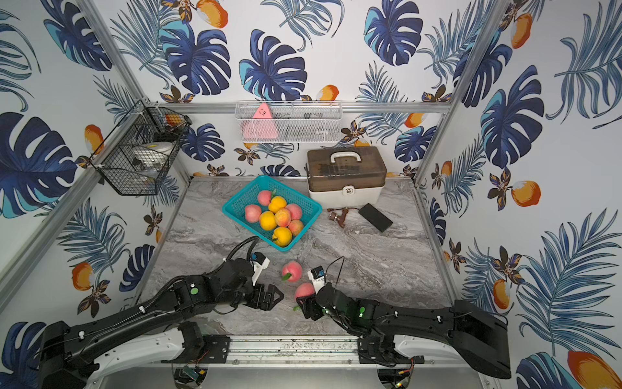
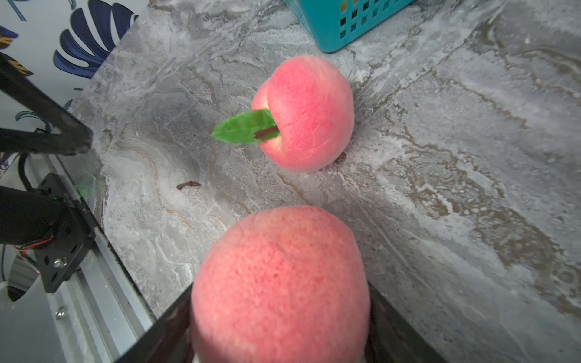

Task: Put the peaches into the basket
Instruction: Pick up the peach from the center of the board.

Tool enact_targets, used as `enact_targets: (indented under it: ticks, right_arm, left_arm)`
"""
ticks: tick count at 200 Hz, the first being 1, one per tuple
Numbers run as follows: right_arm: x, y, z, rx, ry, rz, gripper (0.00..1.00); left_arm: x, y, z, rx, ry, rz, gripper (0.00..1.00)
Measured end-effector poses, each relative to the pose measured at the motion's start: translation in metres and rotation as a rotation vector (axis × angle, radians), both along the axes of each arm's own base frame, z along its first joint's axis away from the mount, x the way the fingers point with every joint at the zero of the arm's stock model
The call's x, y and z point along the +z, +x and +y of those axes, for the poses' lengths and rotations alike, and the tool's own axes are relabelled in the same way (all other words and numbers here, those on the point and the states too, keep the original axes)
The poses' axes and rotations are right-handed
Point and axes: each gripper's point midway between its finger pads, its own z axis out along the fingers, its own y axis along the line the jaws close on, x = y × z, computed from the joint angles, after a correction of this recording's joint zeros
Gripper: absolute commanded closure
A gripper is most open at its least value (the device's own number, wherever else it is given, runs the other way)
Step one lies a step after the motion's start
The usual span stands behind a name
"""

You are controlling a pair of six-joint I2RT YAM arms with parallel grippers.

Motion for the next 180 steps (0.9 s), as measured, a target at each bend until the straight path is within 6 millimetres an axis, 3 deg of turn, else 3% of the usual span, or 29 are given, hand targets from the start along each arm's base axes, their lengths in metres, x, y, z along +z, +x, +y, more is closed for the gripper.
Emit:
enact_targets:
  ticks: [89, 133, 180]
  right_arm:
    - [0.036, 0.002, -0.007, 0.081, -0.01, -0.169, 0.28]
    - [0.064, 0.0, -0.003, 0.149, 0.027, -0.284, 0.27]
    - [0.084, 0.003, 0.004, 0.19, 0.004, -0.366, 0.26]
  left_arm:
    - [0.016, 0.005, -0.023, -0.04, -0.066, 0.002, 0.01]
    - [0.021, 0.005, -0.041, -0.081, -0.135, 0.015, 0.01]
    - [0.043, 0.01, -0.06, -0.099, -0.232, 0.001, 0.01]
